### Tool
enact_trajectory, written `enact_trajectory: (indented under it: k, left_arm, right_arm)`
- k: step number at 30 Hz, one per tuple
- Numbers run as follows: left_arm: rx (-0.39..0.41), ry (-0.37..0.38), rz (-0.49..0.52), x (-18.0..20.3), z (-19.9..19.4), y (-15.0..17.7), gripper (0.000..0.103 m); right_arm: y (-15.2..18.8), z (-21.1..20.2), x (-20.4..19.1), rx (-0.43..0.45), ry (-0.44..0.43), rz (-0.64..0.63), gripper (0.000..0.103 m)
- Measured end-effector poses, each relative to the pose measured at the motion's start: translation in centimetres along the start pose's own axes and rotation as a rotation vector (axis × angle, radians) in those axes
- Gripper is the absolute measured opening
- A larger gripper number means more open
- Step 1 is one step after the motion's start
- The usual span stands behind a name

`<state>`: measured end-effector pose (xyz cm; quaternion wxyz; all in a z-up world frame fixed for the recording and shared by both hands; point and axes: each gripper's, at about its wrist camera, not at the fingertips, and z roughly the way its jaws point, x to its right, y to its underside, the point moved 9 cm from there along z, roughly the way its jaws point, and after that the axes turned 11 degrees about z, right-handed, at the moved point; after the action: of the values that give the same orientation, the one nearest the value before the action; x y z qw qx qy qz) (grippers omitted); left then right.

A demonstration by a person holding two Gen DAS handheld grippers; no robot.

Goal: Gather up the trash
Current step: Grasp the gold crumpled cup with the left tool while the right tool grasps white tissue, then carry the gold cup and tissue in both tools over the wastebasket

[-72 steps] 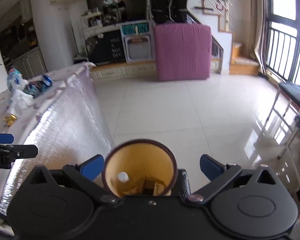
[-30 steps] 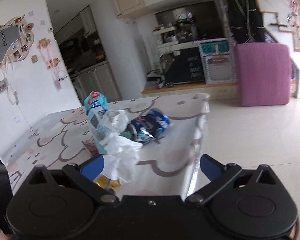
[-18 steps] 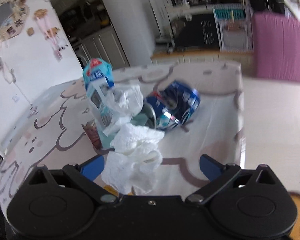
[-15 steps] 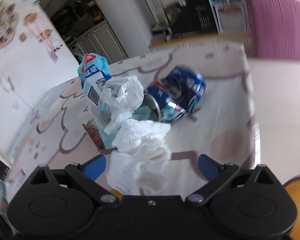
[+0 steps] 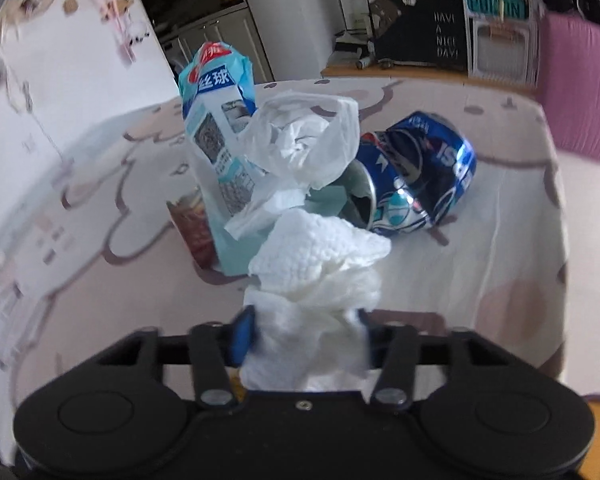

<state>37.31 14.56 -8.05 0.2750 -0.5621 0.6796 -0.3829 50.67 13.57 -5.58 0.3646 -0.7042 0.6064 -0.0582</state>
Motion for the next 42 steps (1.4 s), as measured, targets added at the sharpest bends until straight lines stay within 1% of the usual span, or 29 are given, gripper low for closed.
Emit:
enact_trajectory:
  k: [1, 3, 4, 7, 12, 16, 17, 20, 21, 24, 28, 30, 31, 38, 42]
  left_arm:
    - [0.001, 0.002, 0.000, 0.0, 0.0, 0.0, 0.036]
    - [0.001, 0.001, 0.001, 0.0, 0.0, 0.0, 0.036]
    - [0.001, 0.000, 0.003, 0.0, -0.1, 0.0, 0.036]
    - [0.006, -0.001, 0.012, 0.1, -0.2, -0.1, 0.035]
    - [0.002, -0.018, 0.003, -0.2, -0.2, -0.1, 0.036]
    - [0.004, -0.008, -0.011, -0.3, -0.2, -0.1, 0.043]
    - [0.007, -0.001, -0.022, -0.4, -0.1, -0.1, 0.046]
    - [0.025, 0.026, -0.085, -0.9, -0.1, -0.2, 0.056]
    - [0.029, 0.032, -0.101, -1.1, 0.0, -0.3, 0.057]
    - [0.032, 0.025, -0.116, -1.1, 0.3, -0.5, 0.056]
    - [0.031, 0.010, -0.119, -0.9, 0.7, -0.7, 0.054]
    - [0.024, 0.006, -0.104, -0.7, 0.8, -0.7, 0.040]
    - [0.021, 0.006, -0.101, -0.7, 0.9, -0.7, 0.038]
    - [0.046, -0.009, -0.084, -0.6, 0.3, -0.9, 0.037]
    - [0.064, -0.049, -0.069, -0.8, -0.5, -1.3, 0.037]
  right_arm:
    - [0.0, -0.1, 0.1, 0.006, 0.010, -0.009, 0.020]
    - [-0.1, -0.5, 0.6, 0.017, -0.011, 0.010, 0.013]
    - [-0.2, -0.8, 0.8, 0.030, -0.011, 0.012, 0.011]
    - [-0.6, -2.0, 1.5, 0.078, -0.002, -0.006, 0.010]
    - [-1.0, -4.5, 2.2, 0.128, -0.031, 0.002, 0.010]
    - [-0.8, -5.5, 3.0, 0.143, -0.027, 0.008, 0.010]
    - [-0.8, -5.6, 3.2, 0.145, -0.025, 0.010, 0.010]
    - [-0.6, -6.3, 3.7, 0.160, -0.026, 0.014, 0.010]
    - [-0.6, -6.6, 3.9, 0.167, -0.033, 0.020, 0.010]
    - [-0.5, -7.6, 4.5, 0.190, -0.050, 0.037, 0.010]
    - [-0.1, -7.8, 5.0, 0.199, -0.044, 0.040, 0.010]
    - [0.2, -7.7, 5.1, 0.199, -0.040, 0.040, 0.010]
    - [0.3, -7.7, 5.1, 0.198, -0.038, 0.040, 0.010]
    - [1.6, -7.3, 4.9, 0.186, -0.029, 0.020, 0.010]
    - [2.1, -8.0, 4.9, 0.198, -0.030, 0.011, 0.010]
